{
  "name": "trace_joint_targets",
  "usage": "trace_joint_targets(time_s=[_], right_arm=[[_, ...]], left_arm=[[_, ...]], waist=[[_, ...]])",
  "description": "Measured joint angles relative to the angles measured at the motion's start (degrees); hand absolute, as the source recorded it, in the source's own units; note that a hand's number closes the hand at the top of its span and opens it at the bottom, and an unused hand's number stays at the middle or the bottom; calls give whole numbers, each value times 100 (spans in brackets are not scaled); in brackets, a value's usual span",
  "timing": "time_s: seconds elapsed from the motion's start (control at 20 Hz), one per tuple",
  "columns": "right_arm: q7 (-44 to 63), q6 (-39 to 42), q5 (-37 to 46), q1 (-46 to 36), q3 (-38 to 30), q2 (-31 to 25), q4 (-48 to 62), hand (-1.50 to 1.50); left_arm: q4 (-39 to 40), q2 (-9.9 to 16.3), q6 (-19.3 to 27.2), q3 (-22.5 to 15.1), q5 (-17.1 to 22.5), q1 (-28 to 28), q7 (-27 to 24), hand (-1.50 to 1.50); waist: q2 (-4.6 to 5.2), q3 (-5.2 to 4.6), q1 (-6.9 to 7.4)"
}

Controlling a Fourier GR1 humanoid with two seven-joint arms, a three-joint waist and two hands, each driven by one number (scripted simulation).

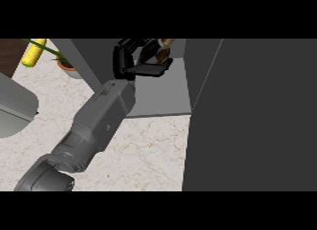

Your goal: Pick up the wine, place it into the cabinet and close the cabinet

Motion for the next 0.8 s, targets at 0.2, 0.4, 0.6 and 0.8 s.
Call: trace_joint_targets(time_s=[0.2,0.4,0.6,0.8], right_arm=[[25,-25,10,44,132,33,-21,-150],[-30,12,-2,87,93,19,-30,-150],[-31,-68,41,45,207,37,-5,-150],[-141,-38,44,147,222,31,-7,-150]], left_arm=[[154,7,19,66,-29,-43,-127,150],[319,15,117,86,-97,-36,-236,-150],[461,1,234,71,-166,-36,-210,-150],[543,29,351,45,-259,-30,-230,-150]], waist=[[5,-2,-23],[17,-2,-51],[21,-4,-40],[18,8,-73]])
